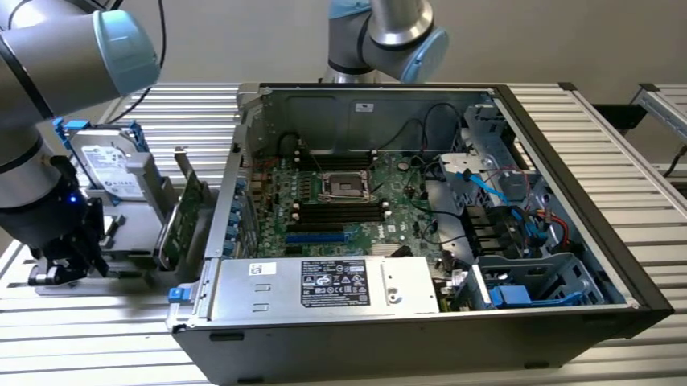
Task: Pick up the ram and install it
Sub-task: 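Pick up the ram and move it above insertion slot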
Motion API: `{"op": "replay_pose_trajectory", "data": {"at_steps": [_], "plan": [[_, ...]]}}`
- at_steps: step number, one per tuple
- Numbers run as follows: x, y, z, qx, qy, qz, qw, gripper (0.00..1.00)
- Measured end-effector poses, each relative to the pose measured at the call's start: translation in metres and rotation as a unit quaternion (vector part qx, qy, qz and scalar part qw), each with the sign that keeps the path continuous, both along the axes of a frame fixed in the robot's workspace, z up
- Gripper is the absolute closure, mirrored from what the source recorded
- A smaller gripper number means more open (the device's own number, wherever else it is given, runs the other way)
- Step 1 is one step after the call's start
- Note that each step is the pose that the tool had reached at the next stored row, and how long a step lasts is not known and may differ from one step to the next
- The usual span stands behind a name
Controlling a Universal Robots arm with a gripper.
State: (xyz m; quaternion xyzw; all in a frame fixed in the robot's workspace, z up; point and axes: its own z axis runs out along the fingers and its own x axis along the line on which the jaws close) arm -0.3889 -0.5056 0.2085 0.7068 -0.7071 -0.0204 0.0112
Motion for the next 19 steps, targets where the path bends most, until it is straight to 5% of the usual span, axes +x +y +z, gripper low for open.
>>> {"op": "replay_pose_trajectory", "data": {"at_steps": [19], "plan": [[0.009, 0.0, 0.0576, 0.0026, 0.0116, 0.007, 0.9999, 0.86]]}}
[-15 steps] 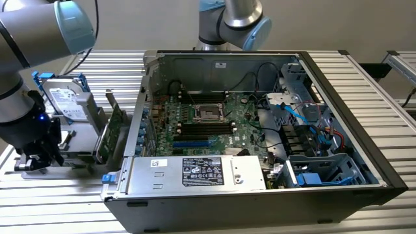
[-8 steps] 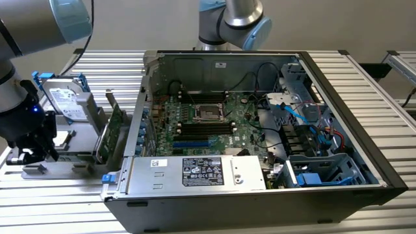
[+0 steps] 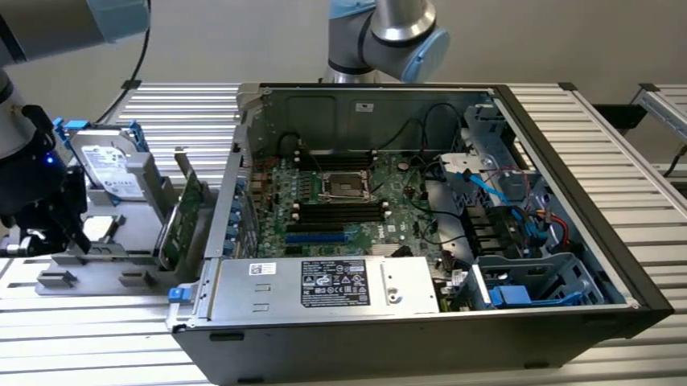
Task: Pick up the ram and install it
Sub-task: 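Pick up the ram and move it above insertion slot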
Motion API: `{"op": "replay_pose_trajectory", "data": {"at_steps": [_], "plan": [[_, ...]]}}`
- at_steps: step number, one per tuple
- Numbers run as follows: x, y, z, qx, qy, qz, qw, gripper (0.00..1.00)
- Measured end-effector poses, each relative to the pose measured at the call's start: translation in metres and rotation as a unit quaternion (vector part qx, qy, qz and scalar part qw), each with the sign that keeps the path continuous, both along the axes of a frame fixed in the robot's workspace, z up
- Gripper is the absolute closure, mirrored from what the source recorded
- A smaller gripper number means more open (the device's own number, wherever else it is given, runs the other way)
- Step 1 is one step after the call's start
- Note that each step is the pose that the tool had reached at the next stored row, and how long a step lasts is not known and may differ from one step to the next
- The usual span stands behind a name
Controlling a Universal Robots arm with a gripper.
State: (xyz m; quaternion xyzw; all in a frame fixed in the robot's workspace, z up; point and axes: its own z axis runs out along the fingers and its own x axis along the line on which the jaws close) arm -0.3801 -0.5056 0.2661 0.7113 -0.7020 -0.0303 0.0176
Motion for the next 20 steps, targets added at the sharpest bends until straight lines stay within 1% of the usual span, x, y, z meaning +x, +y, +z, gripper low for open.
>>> {"op": "replay_pose_trajectory", "data": {"at_steps": [8, 15, 20], "plan": [[0.027, 0.0001, 0.0241, 0.0051, 0.0037, 0.002, 1.0, 0.86], [0.053, 0.0001, 0.0492, 0.0082, 0.0072, 0.004, 0.9999, 0.86], [0.072, 0.0002, 0.0682, 0.0097, 0.0096, 0.005, 0.9999, 0.86]]}}
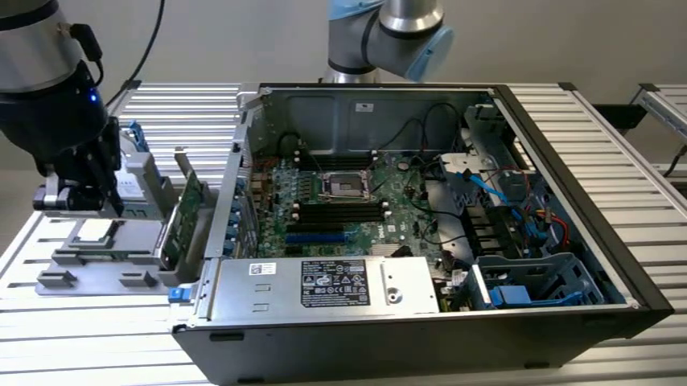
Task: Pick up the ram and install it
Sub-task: 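Pick up the ram and move it above insertion slot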
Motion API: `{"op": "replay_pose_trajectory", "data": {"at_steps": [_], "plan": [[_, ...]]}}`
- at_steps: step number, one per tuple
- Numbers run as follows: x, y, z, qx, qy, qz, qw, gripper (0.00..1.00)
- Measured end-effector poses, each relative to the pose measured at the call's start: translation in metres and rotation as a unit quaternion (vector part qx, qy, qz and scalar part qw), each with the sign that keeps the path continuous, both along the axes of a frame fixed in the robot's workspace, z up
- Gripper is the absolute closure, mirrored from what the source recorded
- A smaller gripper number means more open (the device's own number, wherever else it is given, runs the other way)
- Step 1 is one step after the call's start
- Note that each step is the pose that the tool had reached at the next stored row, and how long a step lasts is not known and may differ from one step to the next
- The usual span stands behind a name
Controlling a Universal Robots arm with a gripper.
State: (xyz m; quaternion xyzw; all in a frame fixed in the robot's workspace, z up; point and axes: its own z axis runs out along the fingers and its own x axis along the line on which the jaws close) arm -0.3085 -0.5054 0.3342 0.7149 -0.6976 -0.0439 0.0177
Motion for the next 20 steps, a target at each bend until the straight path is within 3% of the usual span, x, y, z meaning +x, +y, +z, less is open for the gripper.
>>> {"op": "replay_pose_trajectory", "data": {"at_steps": [8, 15, 20], "plan": [[0.025, 0.0, 0.0315, 0.0027, 0.0036, 0.005, 1.0, 0.86], [0.033, 0.0, 0.0626, 0.0044, 0.0043, 0.02, 0.9998, 0.86], [0.036, 0.0002, 0.0686, 0.0044, 0.0042, 0.035, 0.9994, 0.86]]}}
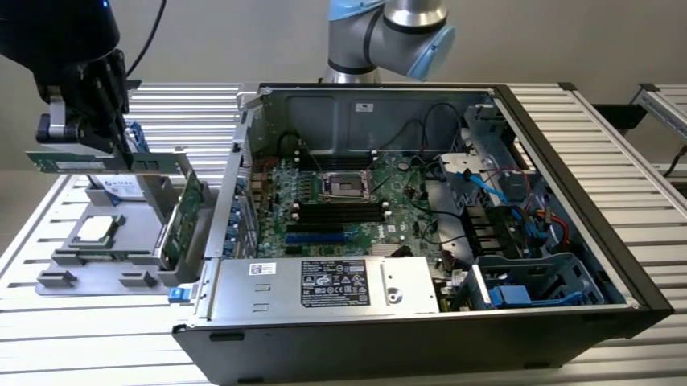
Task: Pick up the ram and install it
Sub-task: 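Pick up the ram and move it above insertion slot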
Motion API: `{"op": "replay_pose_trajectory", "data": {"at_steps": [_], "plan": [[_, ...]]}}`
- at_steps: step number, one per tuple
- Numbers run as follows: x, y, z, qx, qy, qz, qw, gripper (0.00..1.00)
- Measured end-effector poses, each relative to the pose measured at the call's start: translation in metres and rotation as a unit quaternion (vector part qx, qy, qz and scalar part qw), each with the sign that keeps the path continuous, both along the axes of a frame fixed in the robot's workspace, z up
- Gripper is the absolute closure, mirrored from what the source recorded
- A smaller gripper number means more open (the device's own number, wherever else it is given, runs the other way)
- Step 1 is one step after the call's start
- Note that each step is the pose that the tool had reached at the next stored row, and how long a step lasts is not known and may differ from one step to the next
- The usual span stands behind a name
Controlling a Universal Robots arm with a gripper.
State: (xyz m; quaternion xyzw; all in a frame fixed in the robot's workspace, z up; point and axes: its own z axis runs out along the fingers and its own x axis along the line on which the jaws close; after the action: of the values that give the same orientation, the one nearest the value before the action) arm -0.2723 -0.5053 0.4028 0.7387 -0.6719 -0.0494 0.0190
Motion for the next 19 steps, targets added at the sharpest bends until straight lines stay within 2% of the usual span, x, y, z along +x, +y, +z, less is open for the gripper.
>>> {"op": "replay_pose_trajectory", "data": {"at_steps": [5, 14, 19], "plan": [[0.006, 0.0, 0.0001, 0.0006, -0.0004, 0.01, 1.0, 0.86], [0.042, 0.0004, 0.0001, 0.0007, -0.0004, 0.013, 0.9999, 0.86], [0.053, 0.002, 0.0001, 0.001, -0.0008, 0.015, 0.9999, 0.86]]}}
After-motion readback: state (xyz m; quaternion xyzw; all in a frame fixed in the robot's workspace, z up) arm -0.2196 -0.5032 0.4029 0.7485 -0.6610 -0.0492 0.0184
